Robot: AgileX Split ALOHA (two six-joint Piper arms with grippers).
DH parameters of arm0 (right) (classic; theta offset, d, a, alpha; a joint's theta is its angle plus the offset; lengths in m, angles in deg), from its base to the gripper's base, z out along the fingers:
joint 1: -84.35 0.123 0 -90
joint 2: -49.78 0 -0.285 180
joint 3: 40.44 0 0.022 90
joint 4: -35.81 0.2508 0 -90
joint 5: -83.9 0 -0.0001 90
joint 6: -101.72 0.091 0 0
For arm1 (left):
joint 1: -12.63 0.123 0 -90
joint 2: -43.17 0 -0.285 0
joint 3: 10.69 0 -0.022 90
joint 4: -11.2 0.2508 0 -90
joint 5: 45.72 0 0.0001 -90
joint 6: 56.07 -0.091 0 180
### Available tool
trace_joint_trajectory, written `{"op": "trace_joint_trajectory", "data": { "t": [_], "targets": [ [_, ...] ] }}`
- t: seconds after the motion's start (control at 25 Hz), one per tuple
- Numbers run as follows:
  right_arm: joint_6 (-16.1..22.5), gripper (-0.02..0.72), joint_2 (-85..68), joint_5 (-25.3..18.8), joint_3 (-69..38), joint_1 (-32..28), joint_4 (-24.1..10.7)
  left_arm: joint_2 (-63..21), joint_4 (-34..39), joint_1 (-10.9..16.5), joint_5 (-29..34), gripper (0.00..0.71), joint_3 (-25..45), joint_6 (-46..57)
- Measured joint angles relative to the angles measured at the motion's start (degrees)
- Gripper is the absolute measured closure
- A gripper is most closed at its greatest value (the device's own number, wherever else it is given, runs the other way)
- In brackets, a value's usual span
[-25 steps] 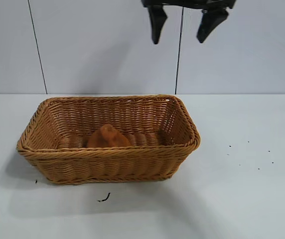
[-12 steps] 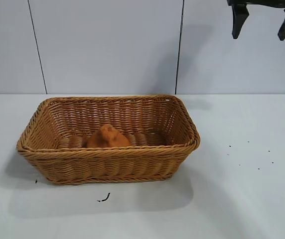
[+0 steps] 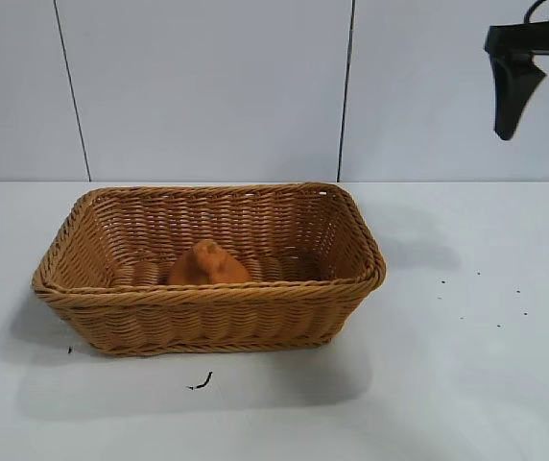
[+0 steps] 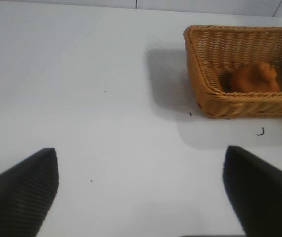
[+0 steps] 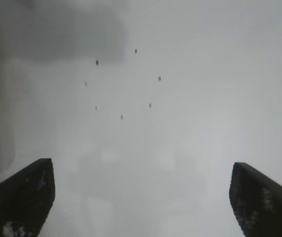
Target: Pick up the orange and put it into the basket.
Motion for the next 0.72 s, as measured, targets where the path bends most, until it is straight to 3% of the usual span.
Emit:
{"op": "trace_joint_trajectory", "data": {
  "t": [0.36, 0.72],
  "targets": [
    [-0.66, 0.008, -29.23, -0.13, -27.26, 0.04, 0.31, 0.00, 0.00, 0.00, 0.00, 0.059, 0.00, 0.00],
    [-1.70, 0.008, -59.45, 0.04, -38.03, 0.04, 0.00, 0.00, 0.00, 0.00, 0.00, 0.059, 0.00, 0.00]
  ]
}}
